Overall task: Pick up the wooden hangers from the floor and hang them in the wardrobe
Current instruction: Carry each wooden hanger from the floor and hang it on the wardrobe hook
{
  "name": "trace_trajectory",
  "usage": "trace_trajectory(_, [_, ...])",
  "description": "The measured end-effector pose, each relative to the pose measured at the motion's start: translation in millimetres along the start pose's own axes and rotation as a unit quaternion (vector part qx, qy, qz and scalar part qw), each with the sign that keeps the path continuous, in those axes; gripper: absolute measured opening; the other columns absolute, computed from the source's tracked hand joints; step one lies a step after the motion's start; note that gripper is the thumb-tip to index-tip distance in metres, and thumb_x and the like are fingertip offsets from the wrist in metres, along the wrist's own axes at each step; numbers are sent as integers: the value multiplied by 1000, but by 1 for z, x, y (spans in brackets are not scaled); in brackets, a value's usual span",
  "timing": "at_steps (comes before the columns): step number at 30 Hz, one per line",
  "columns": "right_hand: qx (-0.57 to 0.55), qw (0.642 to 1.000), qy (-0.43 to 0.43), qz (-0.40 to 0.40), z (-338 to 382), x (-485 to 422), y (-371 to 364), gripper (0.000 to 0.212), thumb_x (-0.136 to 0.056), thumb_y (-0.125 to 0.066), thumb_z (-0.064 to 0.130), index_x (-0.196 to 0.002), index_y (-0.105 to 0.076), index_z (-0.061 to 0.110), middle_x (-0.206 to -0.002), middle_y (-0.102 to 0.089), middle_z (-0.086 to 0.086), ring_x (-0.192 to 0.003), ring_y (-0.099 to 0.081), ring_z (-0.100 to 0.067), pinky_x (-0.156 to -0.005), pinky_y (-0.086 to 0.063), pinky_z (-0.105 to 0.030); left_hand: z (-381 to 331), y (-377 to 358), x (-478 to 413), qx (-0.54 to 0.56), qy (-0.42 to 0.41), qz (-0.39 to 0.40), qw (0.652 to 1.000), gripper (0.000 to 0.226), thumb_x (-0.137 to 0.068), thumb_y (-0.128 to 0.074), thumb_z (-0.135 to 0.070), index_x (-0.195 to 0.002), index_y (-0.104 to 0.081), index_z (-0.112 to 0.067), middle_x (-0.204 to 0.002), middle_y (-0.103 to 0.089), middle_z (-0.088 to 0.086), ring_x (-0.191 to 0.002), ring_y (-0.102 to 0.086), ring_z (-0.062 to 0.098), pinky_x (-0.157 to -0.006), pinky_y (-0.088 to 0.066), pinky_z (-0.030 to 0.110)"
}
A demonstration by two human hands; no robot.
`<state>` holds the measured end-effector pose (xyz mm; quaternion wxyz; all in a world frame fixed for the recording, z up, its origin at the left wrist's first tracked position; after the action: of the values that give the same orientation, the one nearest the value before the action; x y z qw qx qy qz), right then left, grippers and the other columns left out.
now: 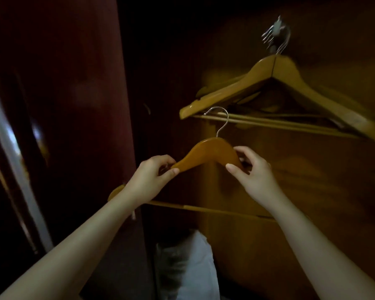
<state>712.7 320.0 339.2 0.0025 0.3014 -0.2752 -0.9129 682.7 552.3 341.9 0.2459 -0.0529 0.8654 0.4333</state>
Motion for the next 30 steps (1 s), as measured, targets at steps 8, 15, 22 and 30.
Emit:
trace_trajectory(8, [68, 990, 3, -123, 47, -28, 69, 43, -87, -61, 32, -128, -48, 28, -114, -49, 14, -113, -44, -8, -92, -39, -31, -52, 32, -74, -16, -121, -42, 992, 29, -90, -55, -32, -116, -60, -19, -112, -53, -4, -107, -48, 12, -92, -41, 27])
trace_trajectory(15, [120, 971, 38, -203, 65, -50, 138, 43, -87, -61, 31, -128, -49, 26, -115, -55, 8, -112, -51, -14, -89, -44, -31, -118, 36, -128, -2, -182, -95, 979, 29, -92, -53, -30, -118, -57, -18, -100, -48, -6, -93, -48, 10, -73, -37, 17])
trace_trajectory(22, [106, 969, 31, -219, 55, -81, 201, 51, -91, -58, 27, -139, -40, 31, -129, -49, 5, -118, -46, -14, -97, -44, -37, -180, 23, -175, -94, -222, -187, 952, 33, -90, -56, -32, -121, -50, -23, -105, -43, -11, -95, -39, 5, -78, -35, 20])
trace_trajectory(30, [94, 982, 22, -161, 45, -135, 212, 55, -92, -57, 21, -143, -37, 28, -141, -46, 2, -129, -42, -20, -108, -37, -39, -182, 10, -211, -149, -177, -238, 943, 31, -92, -55, -28, -121, -53, -20, -112, -52, -1, -93, -47, 9, -69, -35, 16])
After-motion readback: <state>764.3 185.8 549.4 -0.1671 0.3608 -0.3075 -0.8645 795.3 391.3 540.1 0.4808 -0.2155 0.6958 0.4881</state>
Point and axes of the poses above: each hand's wrist, its own x-axis away from the middle knuckle, its own y-axis out of the back of the hand, z = x × y, the point moved 6 cm from there along -x, towards the middle knuckle
